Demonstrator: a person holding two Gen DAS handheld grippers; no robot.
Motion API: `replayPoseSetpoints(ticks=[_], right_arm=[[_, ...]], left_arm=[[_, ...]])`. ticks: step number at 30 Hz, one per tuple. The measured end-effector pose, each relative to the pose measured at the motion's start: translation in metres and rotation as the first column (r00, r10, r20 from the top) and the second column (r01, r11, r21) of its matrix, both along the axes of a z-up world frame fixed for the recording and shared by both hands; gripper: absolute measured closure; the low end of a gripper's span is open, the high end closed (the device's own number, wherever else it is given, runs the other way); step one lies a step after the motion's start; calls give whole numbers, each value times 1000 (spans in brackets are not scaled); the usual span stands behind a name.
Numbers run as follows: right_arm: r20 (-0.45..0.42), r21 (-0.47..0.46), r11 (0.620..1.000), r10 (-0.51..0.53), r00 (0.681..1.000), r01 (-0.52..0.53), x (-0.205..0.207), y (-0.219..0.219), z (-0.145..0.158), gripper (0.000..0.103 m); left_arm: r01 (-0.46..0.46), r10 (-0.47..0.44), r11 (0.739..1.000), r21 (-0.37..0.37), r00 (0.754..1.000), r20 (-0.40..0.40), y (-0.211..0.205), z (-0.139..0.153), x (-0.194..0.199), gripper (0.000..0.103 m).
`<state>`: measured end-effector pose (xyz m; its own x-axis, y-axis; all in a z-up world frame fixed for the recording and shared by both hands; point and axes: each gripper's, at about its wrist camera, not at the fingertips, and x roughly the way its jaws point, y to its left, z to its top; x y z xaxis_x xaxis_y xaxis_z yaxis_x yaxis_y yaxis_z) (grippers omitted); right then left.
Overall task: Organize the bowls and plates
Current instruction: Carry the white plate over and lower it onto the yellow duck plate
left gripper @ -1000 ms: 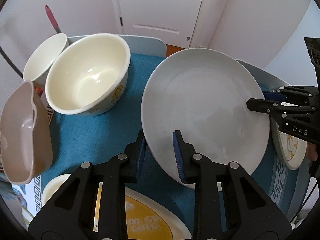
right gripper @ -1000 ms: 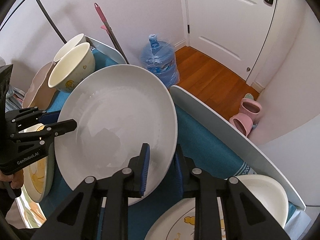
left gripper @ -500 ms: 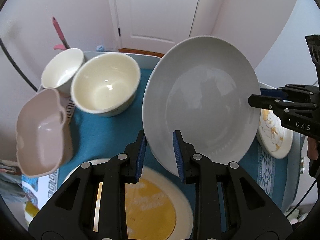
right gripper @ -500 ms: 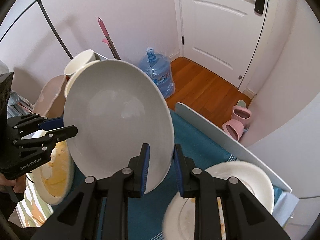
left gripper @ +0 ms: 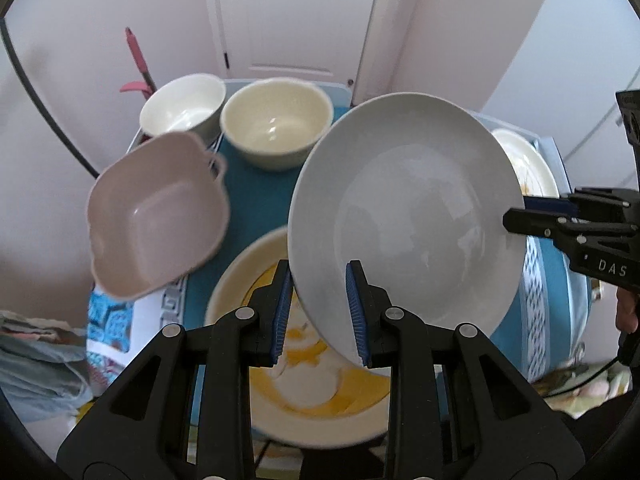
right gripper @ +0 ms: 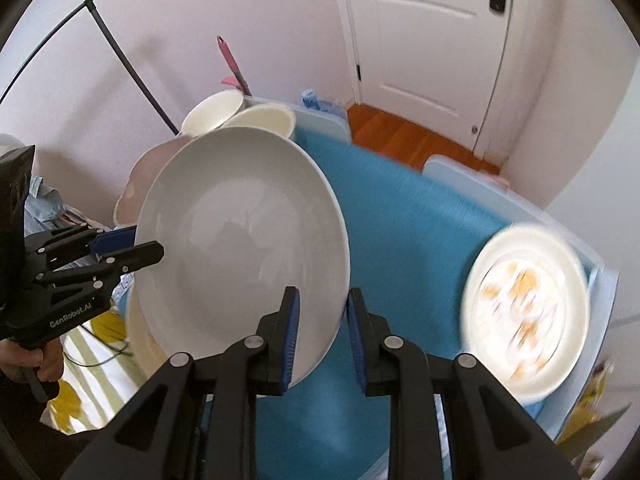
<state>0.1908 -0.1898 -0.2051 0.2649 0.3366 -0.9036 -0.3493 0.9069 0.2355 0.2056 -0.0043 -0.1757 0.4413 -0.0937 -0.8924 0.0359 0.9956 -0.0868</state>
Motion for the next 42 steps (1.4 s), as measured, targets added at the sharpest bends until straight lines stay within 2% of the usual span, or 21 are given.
replayPoseSetpoints(ticks=[8, 16, 17, 18, 19, 20, 21, 23, 25, 26, 30, 37, 42], right_arm=[[-110, 7, 993, -116, 987, 118, -44, 39, -24, 81], [-126, -32, 981, -195, 973, 192, -50, 56, -36, 81], [-121, 0, 983, -184, 976, 185, -48, 57, -35, 83], [-133, 69, 983, -158, 978, 168, -47, 61, -33, 97], [-124, 74, 985, -145, 982, 155, -46, 70, -29, 96], [-100, 2, 992, -123, 987, 124, -44, 83, -27, 96], [-73, -22, 994, -105, 992, 103, -43, 90, -26, 97], [-73, 79, 990, -111, 991, 117, -41, 92, -28, 97], [-89, 60, 990, -123, 988, 129, -40, 91, -39, 96], [-112, 83, 986, -133, 985, 143, -40, 90, -47, 97], [-151, 77, 987, -130, 980, 143, -42, 89, -60, 97], [-134, 71, 991, -107, 985, 117, -38, 81, -57, 96], [-117, 71, 987, -134, 984, 143, -34, 66, -52, 96]], left_arm=[[95, -95, 995, -4, 995, -38, 34, -19, -29, 79], [167, -168, 986, -15, 983, -73, 49, -46, -23, 79], [170, -170, 985, -13, 982, -76, 50, -47, -22, 79], [172, -173, 985, -25, 982, -82, 51, -48, -20, 79], [174, -177, 984, -32, 981, -85, 51, -50, -18, 79], [182, -184, 983, -26, 979, -85, 50, -52, -18, 79], [188, -189, 982, -11, 978, -89, 48, -54, -17, 79], [168, -167, 986, 2, 981, -101, 51, -62, -12, 79], [131, -131, 991, -9, 985, -115, 60, -69, -10, 82], [125, -126, 992, -21, 986, -108, 64, -69, -11, 83], [128, -128, 992, -10, 986, -104, 63, -71, -13, 84], [99, -99, 995, -4, 988, -121, 61, -69, -14, 84], [78, -78, 997, -10, 988, -133, 61, -70, -15, 84]])
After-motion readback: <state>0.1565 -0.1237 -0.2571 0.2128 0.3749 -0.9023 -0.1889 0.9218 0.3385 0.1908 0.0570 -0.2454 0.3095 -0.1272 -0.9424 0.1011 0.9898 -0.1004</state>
